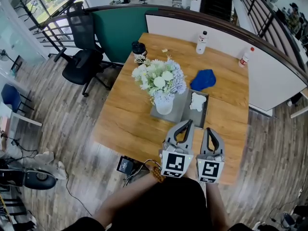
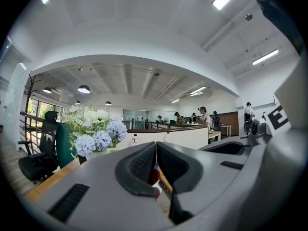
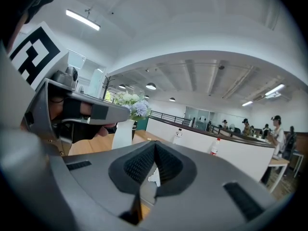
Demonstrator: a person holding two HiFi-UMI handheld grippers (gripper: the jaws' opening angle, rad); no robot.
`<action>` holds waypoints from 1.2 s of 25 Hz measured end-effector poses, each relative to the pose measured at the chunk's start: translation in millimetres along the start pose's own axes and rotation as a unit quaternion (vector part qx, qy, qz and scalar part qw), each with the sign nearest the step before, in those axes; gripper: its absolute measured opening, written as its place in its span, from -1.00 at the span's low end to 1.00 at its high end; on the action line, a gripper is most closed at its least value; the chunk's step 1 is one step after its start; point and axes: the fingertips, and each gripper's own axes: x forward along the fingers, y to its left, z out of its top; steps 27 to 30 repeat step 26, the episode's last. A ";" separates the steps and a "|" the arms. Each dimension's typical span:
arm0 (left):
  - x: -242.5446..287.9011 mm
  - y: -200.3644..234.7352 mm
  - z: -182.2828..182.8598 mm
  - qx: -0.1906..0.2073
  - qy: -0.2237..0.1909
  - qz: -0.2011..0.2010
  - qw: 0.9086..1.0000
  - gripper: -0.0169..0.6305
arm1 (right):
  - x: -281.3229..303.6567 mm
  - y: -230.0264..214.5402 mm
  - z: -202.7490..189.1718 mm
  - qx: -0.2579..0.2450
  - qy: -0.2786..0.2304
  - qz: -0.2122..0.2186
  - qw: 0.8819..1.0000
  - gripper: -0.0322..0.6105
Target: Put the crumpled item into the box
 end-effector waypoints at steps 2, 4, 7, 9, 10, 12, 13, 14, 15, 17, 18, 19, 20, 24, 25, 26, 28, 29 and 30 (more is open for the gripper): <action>-0.8 1.7 -0.9 0.000 0.001 0.001 1.000 -0.87 | 2.1 -0.3 -4.1 -0.005 0.006 0.002 1.000 -0.88; -2.0 4.7 -1.3 0.001 0.003 0.004 1.000 -0.87 | 5.2 0.2 -8.0 -0.012 0.015 0.006 1.000 -0.88; -5.5 11.4 -0.5 0.002 0.004 0.012 1.000 -0.87 | 12.5 0.2 -14.8 -0.022 0.022 0.013 0.999 -0.88; -8.8 17.0 -0.4 0.002 0.005 0.020 1.000 -0.87 | 19.4 0.8 -19.5 -0.034 0.030 0.021 0.999 -0.88; -10.5 19.8 -0.9 0.002 0.007 0.024 1.000 -0.87 | 24.0 0.9 -22.3 -0.040 0.036 0.026 0.998 -0.88; -13.6 25.6 -2.6 0.003 0.011 0.031 0.999 -0.87 | 36.1 -0.3 -29.9 -0.052 0.048 0.039 0.997 -0.88; -15.0 28.9 -3.3 0.004 0.012 0.035 0.999 -0.87 | 43.4 -1.4 -34.3 -0.057 0.054 0.046 0.996 -0.88; -16.7 32.5 -3.9 0.005 0.014 0.040 0.999 -0.87 | 51.1 -2.8 -39.2 -0.062 0.060 0.052 0.995 -0.89; -18.7 36.3 -4.5 0.005 0.015 0.044 0.999 -0.87 | 58.8 -4.5 -44.4 -0.068 0.066 0.058 0.994 -0.89; -24.4 43.8 -5.7 0.005 0.020 0.054 0.998 -0.87 | 73.9 -7.8 -55.2 -0.083 0.078 0.070 0.991 -0.89; -27.9 47.7 -6.4 0.004 0.022 0.059 0.998 -0.87 | 81.5 -9.1 -61.0 -0.090 0.085 0.077 0.989 -0.89; -31.7 52.0 -7.0 0.003 0.024 0.065 0.998 -0.87 | 89.5 -10.1 -67.3 -0.096 0.092 0.085 0.987 -0.89; -35.2 56.6 -7.4 0.002 0.025 0.071 0.997 -0.87 | 98.2 -10.6 -73.8 -0.101 0.100 0.094 0.985 -0.89; -45.2 75.0 -7.4 0.004 0.028 0.086 0.996 -0.87 | 134.0 -13.4 -103.1 -0.117 0.139 0.110 0.977 -0.89; -47.1 79.2 -7.4 0.004 0.028 0.089 0.996 -0.87 | 142.4 -15.3 -111.0 -0.121 0.149 0.111 0.975 -0.89; -48.8 83.3 -7.5 0.004 0.029 0.092 0.995 -0.87 | 150.7 -17.3 -119.1 -0.125 0.160 0.111 0.973 -0.89; -48.8 83.3 -7.5 0.004 0.029 0.092 0.995 -0.87 | 150.7 -17.3 -119.1 -0.125 0.160 0.111 0.973 -0.89; -48.8 83.3 -7.5 0.004 0.029 0.092 0.995 -0.87 | 150.7 -17.3 -119.1 -0.125 0.160 0.111 0.973 -0.89; -48.8 83.3 -7.5 0.004 0.029 0.092 0.995 -0.87 | 150.7 -17.3 -119.1 -0.125 0.160 0.111 0.973 -0.89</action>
